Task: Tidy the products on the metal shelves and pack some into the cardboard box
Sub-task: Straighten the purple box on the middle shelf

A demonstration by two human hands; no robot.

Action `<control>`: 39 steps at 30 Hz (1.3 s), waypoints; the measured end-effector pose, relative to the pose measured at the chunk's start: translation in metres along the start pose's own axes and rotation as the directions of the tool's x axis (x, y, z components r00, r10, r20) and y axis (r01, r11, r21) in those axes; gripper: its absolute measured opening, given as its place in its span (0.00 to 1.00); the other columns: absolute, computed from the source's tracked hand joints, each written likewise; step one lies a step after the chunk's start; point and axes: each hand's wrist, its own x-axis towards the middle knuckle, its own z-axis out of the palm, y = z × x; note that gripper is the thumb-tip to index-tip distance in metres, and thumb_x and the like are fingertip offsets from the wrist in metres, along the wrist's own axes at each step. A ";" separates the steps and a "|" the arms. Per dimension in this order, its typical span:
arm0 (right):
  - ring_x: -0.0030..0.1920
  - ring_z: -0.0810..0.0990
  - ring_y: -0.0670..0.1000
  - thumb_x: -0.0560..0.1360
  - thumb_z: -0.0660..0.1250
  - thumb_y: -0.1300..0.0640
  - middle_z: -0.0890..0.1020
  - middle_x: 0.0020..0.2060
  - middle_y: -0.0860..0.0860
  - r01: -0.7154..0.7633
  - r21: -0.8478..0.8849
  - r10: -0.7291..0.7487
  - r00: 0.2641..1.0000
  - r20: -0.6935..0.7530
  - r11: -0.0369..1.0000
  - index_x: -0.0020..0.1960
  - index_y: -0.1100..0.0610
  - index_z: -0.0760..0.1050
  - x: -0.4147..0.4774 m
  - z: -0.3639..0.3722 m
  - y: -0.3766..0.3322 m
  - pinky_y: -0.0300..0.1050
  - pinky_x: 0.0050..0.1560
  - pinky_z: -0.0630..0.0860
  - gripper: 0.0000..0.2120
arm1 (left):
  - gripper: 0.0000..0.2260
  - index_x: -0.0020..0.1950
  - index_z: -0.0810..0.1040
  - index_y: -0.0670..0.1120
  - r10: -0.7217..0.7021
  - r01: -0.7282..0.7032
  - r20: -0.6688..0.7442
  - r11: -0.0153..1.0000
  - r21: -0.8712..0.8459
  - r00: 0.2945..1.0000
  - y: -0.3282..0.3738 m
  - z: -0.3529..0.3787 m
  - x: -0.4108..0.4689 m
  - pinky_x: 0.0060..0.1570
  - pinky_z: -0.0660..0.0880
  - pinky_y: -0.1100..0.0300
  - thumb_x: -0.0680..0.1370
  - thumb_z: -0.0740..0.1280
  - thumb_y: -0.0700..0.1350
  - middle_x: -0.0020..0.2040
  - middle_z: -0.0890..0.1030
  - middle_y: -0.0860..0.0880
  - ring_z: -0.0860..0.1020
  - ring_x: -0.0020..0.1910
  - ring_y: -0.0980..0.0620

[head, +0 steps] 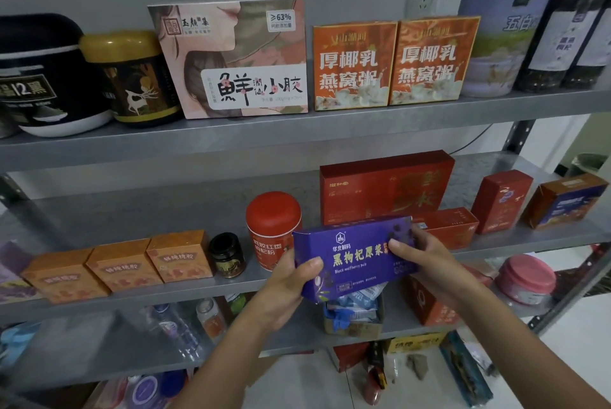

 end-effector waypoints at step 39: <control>0.53 0.82 0.54 0.63 0.79 0.51 0.82 0.53 0.51 -0.082 -0.350 0.050 0.994 -0.100 0.933 0.57 0.48 0.76 0.029 -0.049 -0.017 0.51 0.50 0.81 0.24 | 0.16 0.56 0.78 0.50 -0.103 0.183 -0.222 0.907 0.380 0.970 0.021 -0.018 0.060 0.43 0.80 0.57 0.71 0.75 0.42 0.49 0.85 0.45 0.84 0.47 0.50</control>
